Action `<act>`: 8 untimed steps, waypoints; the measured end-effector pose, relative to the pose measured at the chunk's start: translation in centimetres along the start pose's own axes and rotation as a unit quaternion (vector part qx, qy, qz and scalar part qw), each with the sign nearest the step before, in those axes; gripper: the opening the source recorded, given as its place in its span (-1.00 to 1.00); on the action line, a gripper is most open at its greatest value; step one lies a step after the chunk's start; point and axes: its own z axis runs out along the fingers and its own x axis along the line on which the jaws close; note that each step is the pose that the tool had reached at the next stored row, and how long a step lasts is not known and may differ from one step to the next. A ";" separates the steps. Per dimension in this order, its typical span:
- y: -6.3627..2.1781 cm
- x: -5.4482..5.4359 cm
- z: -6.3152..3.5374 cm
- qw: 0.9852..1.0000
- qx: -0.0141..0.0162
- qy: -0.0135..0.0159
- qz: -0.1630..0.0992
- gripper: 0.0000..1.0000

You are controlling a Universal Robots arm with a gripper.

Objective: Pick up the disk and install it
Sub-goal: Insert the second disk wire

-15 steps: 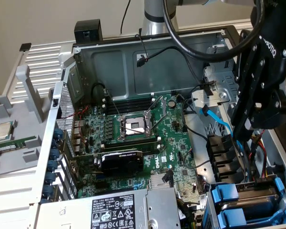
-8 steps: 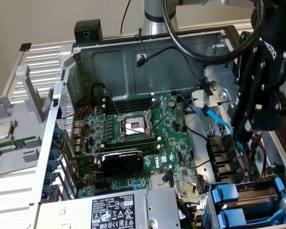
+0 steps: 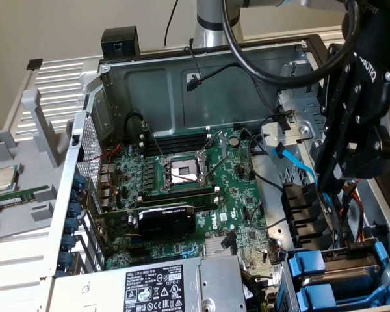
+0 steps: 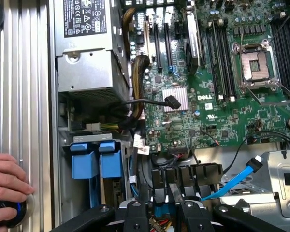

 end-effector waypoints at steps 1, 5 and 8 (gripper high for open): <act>0.00 0.0 0.00 1.000 0.000 0.000 0.000 -0.39; 0.13 0.0 0.03 1.000 0.000 -0.001 0.003 -0.39; 0.20 0.0 0.04 1.000 0.000 -0.002 0.004 -0.39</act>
